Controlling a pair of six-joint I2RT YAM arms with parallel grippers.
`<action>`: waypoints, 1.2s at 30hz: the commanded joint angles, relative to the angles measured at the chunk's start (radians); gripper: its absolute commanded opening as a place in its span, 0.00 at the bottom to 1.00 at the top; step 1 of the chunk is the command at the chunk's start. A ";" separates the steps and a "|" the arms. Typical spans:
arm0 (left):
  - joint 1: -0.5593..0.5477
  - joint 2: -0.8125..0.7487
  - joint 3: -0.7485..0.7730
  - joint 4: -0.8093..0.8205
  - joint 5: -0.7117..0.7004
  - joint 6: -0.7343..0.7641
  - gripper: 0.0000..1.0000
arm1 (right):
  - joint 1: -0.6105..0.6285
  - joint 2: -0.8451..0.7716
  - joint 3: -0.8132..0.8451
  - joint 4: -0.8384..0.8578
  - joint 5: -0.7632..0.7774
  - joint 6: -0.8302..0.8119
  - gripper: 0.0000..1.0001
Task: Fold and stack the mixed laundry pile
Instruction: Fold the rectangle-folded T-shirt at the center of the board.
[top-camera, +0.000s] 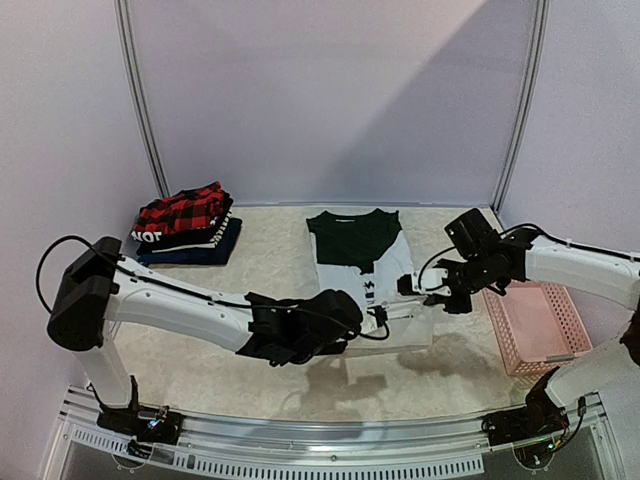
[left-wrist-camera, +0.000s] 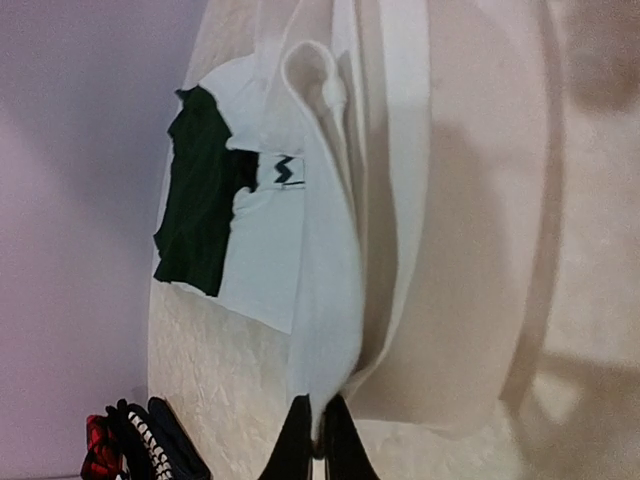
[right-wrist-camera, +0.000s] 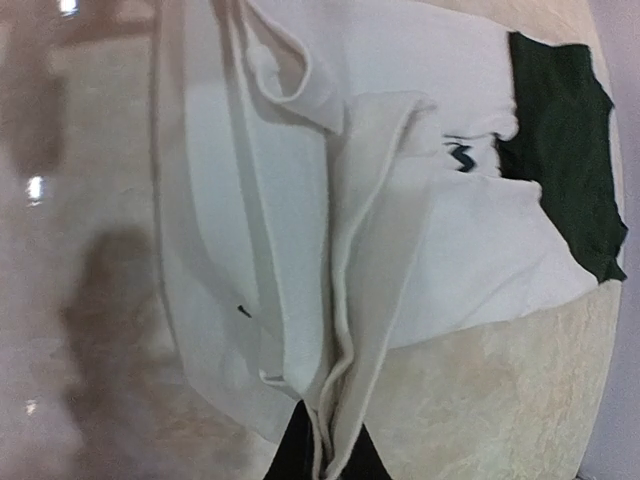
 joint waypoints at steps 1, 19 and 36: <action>0.078 0.108 0.068 0.082 -0.116 -0.056 0.00 | -0.058 0.106 0.067 0.174 0.026 0.096 0.00; 0.296 0.422 0.468 -0.053 -0.152 -0.174 0.00 | -0.186 0.614 0.479 0.256 0.052 0.282 0.00; 0.354 0.462 0.566 -0.176 -0.202 -0.312 0.21 | -0.205 0.732 0.619 0.234 0.062 0.338 0.14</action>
